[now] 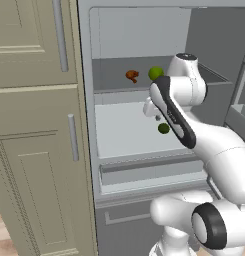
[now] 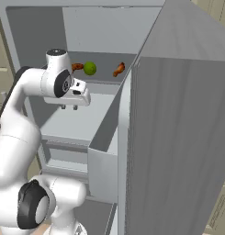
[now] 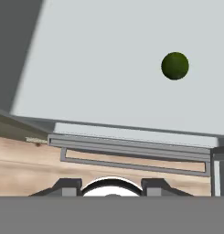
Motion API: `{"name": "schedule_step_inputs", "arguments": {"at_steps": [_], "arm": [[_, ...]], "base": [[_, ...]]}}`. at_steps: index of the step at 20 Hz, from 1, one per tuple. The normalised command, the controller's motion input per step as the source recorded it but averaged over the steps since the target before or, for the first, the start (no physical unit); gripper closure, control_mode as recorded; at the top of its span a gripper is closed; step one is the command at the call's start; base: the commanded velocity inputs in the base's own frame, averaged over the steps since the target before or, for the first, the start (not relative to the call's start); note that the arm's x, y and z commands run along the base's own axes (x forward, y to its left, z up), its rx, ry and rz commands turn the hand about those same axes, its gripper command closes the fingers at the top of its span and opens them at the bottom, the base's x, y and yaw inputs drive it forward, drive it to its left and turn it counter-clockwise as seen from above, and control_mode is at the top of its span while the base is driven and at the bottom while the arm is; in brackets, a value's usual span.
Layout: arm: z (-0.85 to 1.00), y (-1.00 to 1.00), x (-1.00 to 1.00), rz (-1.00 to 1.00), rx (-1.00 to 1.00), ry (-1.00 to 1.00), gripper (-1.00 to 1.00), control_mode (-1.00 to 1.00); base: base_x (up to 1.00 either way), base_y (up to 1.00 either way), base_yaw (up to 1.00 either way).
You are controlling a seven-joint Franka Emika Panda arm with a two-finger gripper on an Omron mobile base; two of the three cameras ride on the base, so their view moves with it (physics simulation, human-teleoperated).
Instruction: Place one lime and one chicken drumstick in each tupperware on the nearby counter, to pack two identical lunches.
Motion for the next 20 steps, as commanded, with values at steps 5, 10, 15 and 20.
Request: {"name": "schedule_step_inputs", "arguments": {"at_steps": [5,10,15,20], "arm": [[-0.01,-0.02,0.00,-0.02,0.00,0.00,-1.00,-1.00],[0.12,-0.22,-0.23,0.00,0.01,-0.17,-1.00,-1.00],[0.43,-0.03,-0.18,0.00,0.00,-0.33,-1.00,-1.00],[0.42,0.00,0.00,0.00,-0.01,-0.23,-1.00,-1.00]], "base": [[0.00,0.00,0.00],[0.00,0.00,0.00],[0.00,0.00,0.00],[0.00,0.00,0.00]]}}
